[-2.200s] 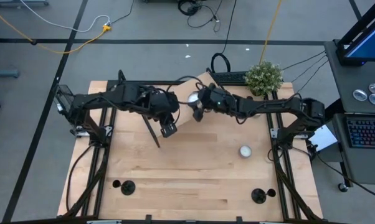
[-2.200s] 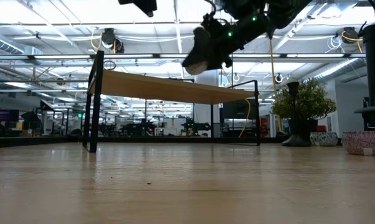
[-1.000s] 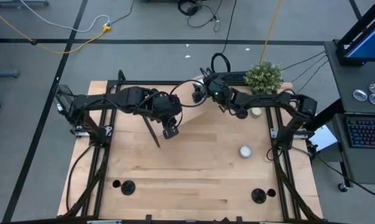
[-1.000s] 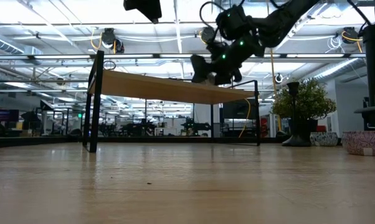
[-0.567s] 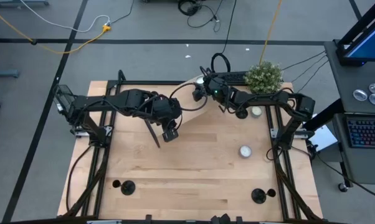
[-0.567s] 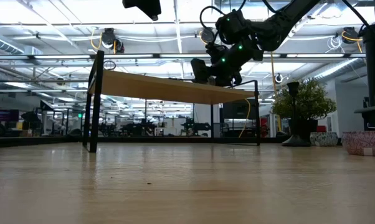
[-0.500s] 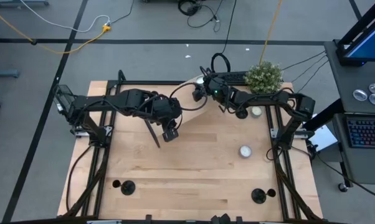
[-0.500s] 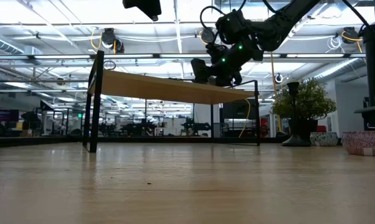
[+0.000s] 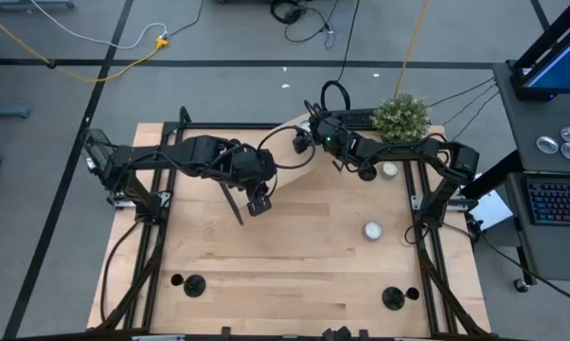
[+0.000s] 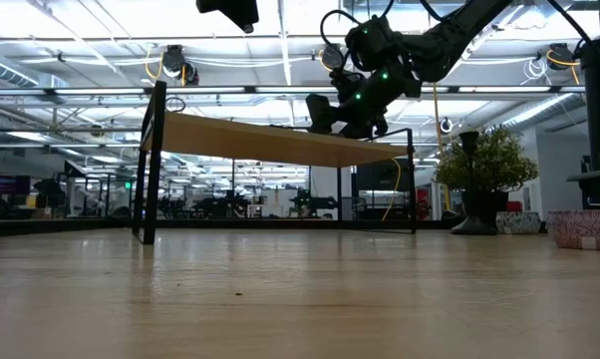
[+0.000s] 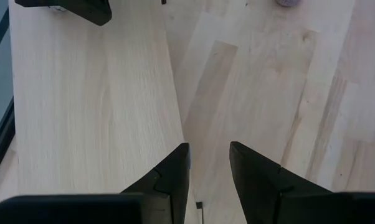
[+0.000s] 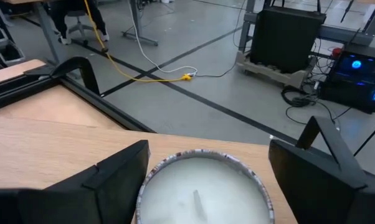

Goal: Pick & Place candle stick holders
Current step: Put the red scented candle on the shelf, then put the violet scented candle on the shelf

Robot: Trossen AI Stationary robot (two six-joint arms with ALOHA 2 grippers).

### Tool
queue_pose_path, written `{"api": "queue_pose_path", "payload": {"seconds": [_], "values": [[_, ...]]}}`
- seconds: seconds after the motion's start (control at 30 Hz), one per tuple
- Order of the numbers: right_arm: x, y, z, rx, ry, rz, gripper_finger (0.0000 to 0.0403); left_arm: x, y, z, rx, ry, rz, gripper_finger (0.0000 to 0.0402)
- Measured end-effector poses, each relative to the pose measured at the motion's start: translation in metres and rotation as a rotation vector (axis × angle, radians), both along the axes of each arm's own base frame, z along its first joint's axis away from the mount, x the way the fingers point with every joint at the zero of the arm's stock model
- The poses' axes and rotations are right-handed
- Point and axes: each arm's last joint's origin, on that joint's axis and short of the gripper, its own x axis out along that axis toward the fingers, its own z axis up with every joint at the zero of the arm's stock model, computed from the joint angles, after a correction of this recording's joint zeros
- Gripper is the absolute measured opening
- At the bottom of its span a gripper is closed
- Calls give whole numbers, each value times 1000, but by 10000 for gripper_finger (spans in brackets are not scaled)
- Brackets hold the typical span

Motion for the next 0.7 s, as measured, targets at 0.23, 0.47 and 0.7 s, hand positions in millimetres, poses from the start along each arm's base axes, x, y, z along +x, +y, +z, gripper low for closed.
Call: {"api": "queue_pose_path", "payload": {"seconds": [0.23,0.47,0.7], "values": [[-3,1,10,-55,4,12,326,0,0,0,6,0,3,122],[-14,9,41,-158,0,17,326,0,0,0,3,-1,7,122],[-33,55,87,-203,-43,132,326,0,-9,0,2,-2,-19,122]]}}
